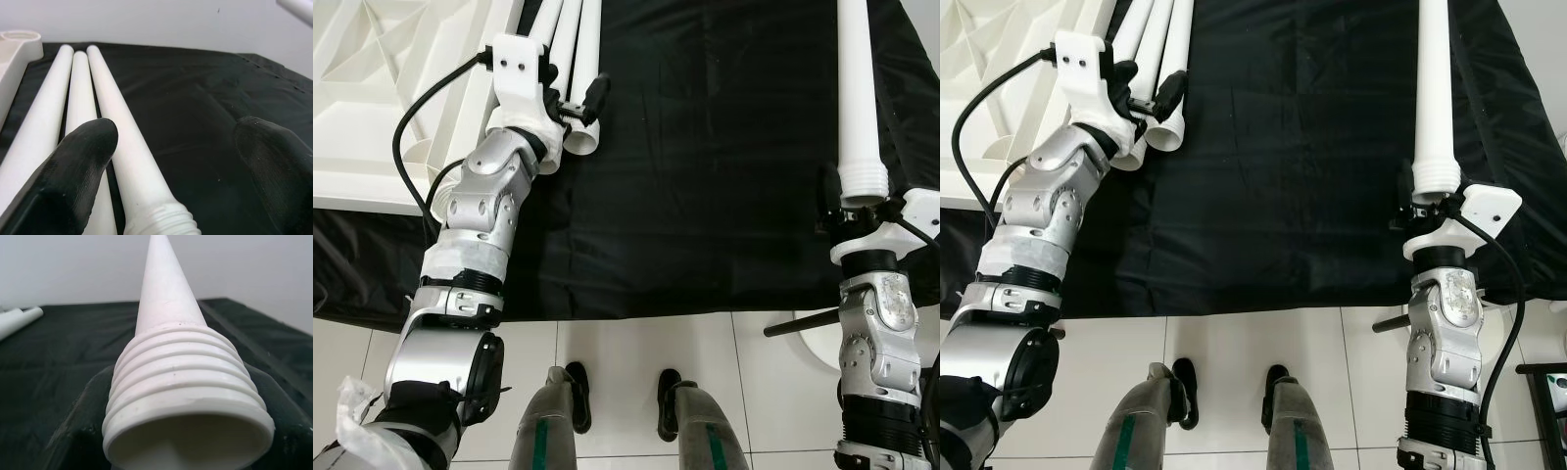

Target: Building children table

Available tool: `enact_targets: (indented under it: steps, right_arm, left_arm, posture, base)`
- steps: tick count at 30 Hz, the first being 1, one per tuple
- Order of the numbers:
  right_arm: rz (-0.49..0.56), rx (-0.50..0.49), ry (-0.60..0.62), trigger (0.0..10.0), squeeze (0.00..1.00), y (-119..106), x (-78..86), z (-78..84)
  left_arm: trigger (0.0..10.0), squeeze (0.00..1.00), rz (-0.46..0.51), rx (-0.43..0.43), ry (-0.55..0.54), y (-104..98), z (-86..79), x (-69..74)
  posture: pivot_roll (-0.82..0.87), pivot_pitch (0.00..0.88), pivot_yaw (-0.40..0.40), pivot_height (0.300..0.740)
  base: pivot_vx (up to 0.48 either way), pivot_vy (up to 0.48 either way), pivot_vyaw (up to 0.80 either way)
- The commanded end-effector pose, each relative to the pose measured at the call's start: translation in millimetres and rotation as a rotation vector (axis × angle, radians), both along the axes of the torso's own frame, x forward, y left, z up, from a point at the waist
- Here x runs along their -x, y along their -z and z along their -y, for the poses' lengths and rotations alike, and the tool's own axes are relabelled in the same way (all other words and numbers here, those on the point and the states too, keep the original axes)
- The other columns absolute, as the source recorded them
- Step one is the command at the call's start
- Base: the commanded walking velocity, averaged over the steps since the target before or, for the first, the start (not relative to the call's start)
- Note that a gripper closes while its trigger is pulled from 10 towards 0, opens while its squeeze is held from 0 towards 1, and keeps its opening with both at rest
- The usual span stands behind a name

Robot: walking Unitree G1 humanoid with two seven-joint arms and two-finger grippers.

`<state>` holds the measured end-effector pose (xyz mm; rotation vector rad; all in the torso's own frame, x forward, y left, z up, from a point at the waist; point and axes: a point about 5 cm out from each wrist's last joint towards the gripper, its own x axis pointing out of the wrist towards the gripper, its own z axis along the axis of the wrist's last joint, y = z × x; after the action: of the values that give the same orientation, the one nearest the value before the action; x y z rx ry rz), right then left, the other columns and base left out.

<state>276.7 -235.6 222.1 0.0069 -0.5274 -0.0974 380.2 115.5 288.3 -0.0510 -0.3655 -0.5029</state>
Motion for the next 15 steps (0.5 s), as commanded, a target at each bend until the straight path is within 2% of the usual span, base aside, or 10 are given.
enact_targets:
  steps: [1, 9, 10, 15]
  right_arm:
    - [0.036, 0.008, 0.007, 10.0, 0.0, -6.1, 3.5, -2.3]
    - [0.066, -0.004, 0.002, 10.0, 0.0, -14.8, 3.5, -13.0]
    - [0.066, 0.0, -0.002, 10.0, 0.0, -14.3, 3.1, -18.0]
    - [0.016, 0.005, 0.032, 10.0, 0.0, -5.8, 4.1, -26.9]
  left_arm:
    - [10.0, 0.0, 0.02, -0.065, 0.114, 2.7, 6.6, 2.3]
    - [10.0, 0.0, 0.047, -0.066, 0.08, -3.7, 0.7, 1.2]
    - [10.0, 0.0, 0.044, -0.059, 0.061, -2.9, -2.8, 0.7]
    - [10.0, 0.0, -0.007, -0.039, 0.013, 15.0, -7.7, -1.0]
  posture:
    - [0.02, 0.218, 0.017, 0.74]
    - [0.03, 0.184, 0.023, 0.74]
    - [0.02, 0.149, 0.035, 0.74]
    - [0.0, 0.106, 0.048, 0.74]
  base:
    - [0.0, 0.0, 0.0]
    - [0.0, 0.0, 0.0]
    - [0.0, 0.0, 0.0]
    - [0.0, 0.0, 0.0]
